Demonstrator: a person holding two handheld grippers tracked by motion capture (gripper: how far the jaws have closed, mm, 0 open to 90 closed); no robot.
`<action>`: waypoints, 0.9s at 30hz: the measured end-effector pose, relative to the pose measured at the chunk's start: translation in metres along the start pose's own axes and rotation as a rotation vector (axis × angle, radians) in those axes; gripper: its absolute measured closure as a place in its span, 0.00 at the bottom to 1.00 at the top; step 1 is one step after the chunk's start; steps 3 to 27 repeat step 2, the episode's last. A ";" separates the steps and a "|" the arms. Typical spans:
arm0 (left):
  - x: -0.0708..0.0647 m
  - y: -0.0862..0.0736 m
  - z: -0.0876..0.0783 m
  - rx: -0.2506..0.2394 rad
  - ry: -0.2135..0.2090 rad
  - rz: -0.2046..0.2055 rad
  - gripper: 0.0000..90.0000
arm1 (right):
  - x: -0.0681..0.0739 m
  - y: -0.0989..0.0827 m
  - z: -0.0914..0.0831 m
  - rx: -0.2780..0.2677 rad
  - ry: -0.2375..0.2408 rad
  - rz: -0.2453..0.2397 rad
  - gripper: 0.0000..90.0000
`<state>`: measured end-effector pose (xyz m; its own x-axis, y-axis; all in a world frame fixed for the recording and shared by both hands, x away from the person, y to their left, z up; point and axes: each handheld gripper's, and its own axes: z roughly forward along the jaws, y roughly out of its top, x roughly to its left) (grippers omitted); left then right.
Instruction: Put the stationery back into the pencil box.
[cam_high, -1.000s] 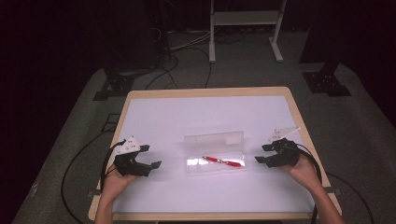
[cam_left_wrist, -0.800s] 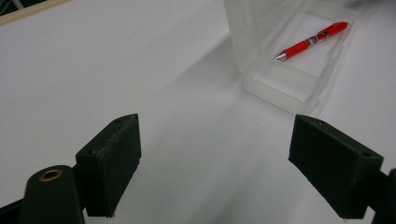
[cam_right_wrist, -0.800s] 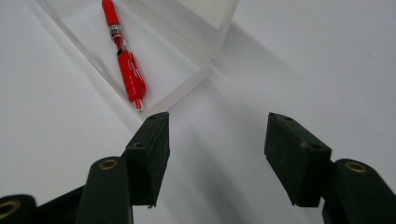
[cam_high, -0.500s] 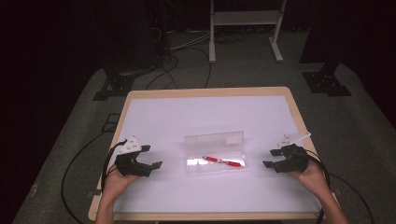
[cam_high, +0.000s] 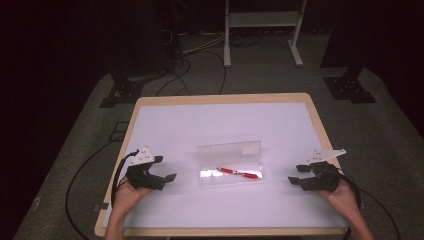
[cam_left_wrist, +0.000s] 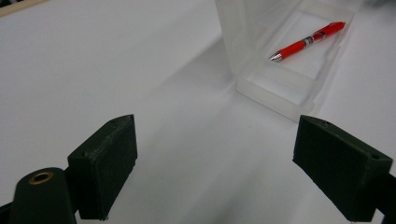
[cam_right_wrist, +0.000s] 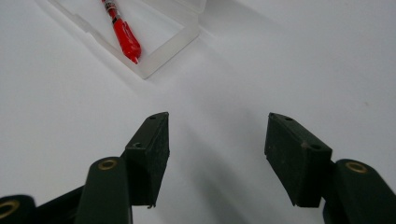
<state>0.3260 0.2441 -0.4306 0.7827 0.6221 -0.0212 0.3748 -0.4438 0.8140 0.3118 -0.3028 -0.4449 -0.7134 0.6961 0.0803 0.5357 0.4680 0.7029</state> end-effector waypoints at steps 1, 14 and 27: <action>0.000 0.000 0.000 0.000 0.001 0.001 0.14 | 0.000 -0.001 -0.001 -0.006 0.001 0.004 0.43; -0.001 0.001 -0.001 -0.001 0.005 0.001 0.14 | 0.001 -0.005 -0.002 -0.020 0.000 0.012 0.42; -0.001 0.001 -0.001 -0.001 0.005 0.001 0.14 | 0.001 -0.005 -0.002 -0.020 0.000 0.012 0.42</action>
